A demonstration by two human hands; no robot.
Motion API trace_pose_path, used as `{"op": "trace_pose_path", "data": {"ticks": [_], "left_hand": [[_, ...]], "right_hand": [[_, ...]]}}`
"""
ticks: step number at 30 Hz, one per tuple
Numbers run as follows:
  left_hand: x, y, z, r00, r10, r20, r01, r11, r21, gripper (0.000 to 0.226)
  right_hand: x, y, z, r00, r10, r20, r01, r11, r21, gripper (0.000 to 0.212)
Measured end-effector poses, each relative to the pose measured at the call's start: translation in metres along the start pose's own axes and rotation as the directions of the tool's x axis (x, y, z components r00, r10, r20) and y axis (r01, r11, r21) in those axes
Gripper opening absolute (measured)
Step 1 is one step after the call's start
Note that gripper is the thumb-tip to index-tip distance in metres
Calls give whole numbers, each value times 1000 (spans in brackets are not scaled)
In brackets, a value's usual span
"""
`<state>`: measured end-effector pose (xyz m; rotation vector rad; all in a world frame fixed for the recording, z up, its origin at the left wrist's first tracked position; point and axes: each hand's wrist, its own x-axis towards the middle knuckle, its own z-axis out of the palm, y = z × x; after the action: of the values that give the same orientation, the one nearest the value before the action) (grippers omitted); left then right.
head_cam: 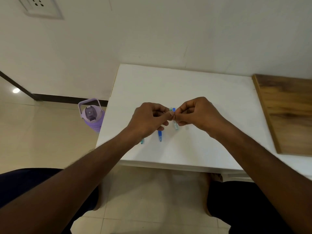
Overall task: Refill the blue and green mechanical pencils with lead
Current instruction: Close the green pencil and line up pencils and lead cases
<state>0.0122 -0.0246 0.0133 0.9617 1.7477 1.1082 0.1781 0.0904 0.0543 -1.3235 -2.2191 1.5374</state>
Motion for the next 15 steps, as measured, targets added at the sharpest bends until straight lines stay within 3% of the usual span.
{"op": "trace_pose_path", "data": {"ticks": [4,11,15], "left_hand": [[1,3,-1,998,-22,-55,18,997,-69,17],[0,1,3,982,167,-88,-154,978,144,10],[-2,4,5,967,245,-72,-226,952,207,12]], "right_hand": [[3,-1,-1,1000,-10,-10,11,998,57,14],[7,1,-11,985,43,-169,6,960,281,12],[1,-2,-12,986,1,-167,39,972,234,23]]}}
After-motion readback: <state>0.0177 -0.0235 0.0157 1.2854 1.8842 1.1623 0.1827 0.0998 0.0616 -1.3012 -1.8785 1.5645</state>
